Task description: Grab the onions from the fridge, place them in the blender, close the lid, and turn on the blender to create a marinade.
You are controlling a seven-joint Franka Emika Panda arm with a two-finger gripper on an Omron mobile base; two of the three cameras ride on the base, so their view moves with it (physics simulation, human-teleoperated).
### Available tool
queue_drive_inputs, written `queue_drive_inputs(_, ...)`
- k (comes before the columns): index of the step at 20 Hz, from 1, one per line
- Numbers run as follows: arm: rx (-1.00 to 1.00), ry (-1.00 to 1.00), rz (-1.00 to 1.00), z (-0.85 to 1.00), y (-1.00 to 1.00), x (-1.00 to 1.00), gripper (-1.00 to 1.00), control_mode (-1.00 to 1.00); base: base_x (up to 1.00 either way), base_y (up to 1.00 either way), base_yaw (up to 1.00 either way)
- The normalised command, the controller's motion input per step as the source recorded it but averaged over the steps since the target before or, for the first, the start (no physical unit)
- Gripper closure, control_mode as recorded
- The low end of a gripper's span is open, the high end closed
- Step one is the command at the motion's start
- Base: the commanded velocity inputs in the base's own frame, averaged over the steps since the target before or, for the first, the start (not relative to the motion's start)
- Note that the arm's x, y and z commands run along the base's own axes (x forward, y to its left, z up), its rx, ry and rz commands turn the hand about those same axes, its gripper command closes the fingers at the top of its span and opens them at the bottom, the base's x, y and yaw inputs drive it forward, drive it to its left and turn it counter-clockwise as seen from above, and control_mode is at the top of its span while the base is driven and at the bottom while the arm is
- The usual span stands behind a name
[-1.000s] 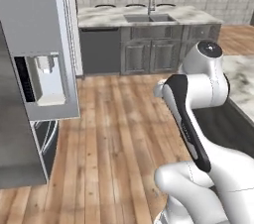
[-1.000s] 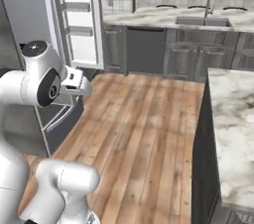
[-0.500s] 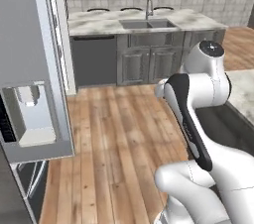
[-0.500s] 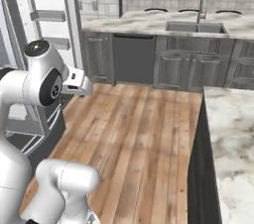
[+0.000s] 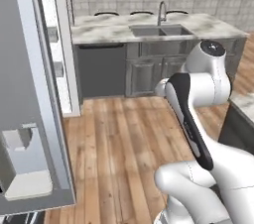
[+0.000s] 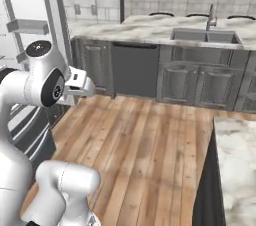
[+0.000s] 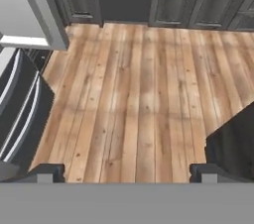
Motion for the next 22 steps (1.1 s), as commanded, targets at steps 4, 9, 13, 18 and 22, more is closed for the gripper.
queue_drive_inputs(4,0.00,0.00,0.00,0.00,0.00,0.00,-1.00,1.00,0.57,-0.10,0.43)
queue_drive_inputs(9,0.00,0.00,0.00,0.00,0.00,0.00,-1.00,1.00,0.53,-0.13,0.55)
queue_drive_inputs(13,0.00,0.00,0.00,0.00,0.00,0.00,-1.00,1.00,0.75,-0.41,0.52)
queue_drive_inputs(18,0.00,0.00,0.00,0.00,0.00,0.00,-1.00,1.00,0.58,-0.57,0.46)
queue_drive_inputs(22,0.00,0.00,0.00,0.00,0.00,0.00,-1.00,1.00,0.30,-0.27,0.54)
